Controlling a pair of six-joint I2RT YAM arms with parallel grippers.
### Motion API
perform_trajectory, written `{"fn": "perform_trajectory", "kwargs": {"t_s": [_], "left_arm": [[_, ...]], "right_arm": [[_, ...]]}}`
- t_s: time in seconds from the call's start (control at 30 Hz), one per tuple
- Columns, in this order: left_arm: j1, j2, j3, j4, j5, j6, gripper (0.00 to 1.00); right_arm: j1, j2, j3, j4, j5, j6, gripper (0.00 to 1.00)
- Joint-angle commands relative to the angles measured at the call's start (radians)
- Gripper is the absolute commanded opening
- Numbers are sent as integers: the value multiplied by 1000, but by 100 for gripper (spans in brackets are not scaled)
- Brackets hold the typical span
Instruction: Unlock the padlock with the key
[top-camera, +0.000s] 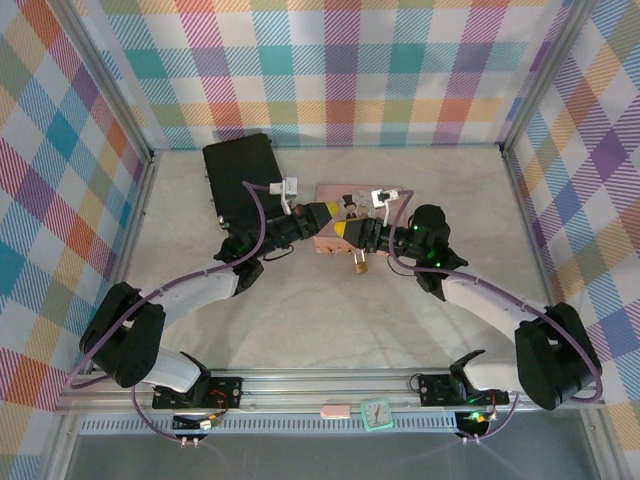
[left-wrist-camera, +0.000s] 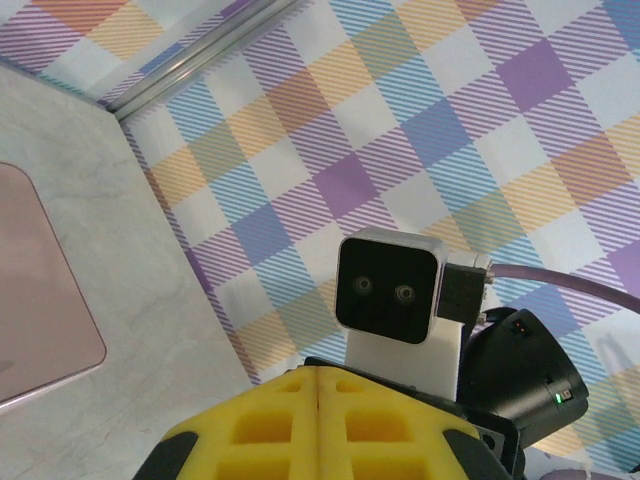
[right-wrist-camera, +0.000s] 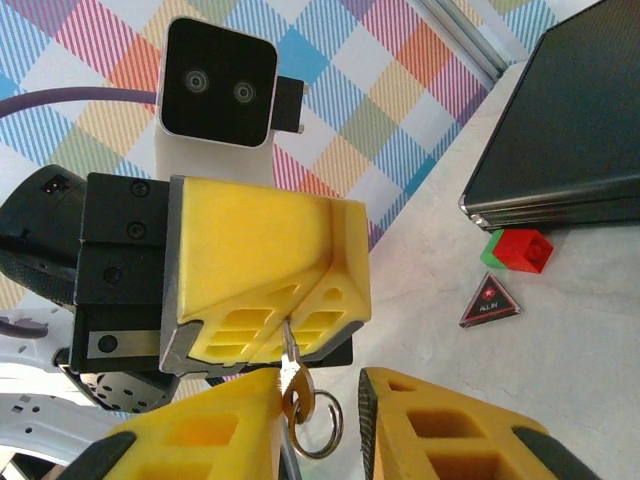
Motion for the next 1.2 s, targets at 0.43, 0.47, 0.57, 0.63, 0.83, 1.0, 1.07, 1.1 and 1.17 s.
{"fn": "perform_trajectory", "kwargs": {"t_s": [0.43,0.47,0.57,0.63,0.83,1.0,1.07,1.1,1.17], "left_arm": [[27,-39,-48,-3,-56,-25,73],[44,-55,-58,-30,-72,-23,79],[87,-91,-68,-126,-84,-5,82],[102,-107,-69,-200,-97,11,82],[90,-72,-25,-529,-113,116,74],[-72,-24,86,-881,-310,344,73],[-113,21,117,-939,-354,364,73],[-132,53,131,-949,-362,366,72],[-166,119,169,-977,-398,373,72]], "right_arm": [[14,-39,71,-266,20,-222,0],[14,-50,81,-320,34,-267,0],[14,-73,98,-442,55,-368,0],[15,-90,101,-491,72,-418,0],[14,-128,123,-693,222,-543,0],[11,-147,128,-847,434,-548,0],[8,-161,115,-886,523,-521,0],[4,-171,106,-905,558,-505,0],[-8,-190,89,-946,623,-478,0]]}}
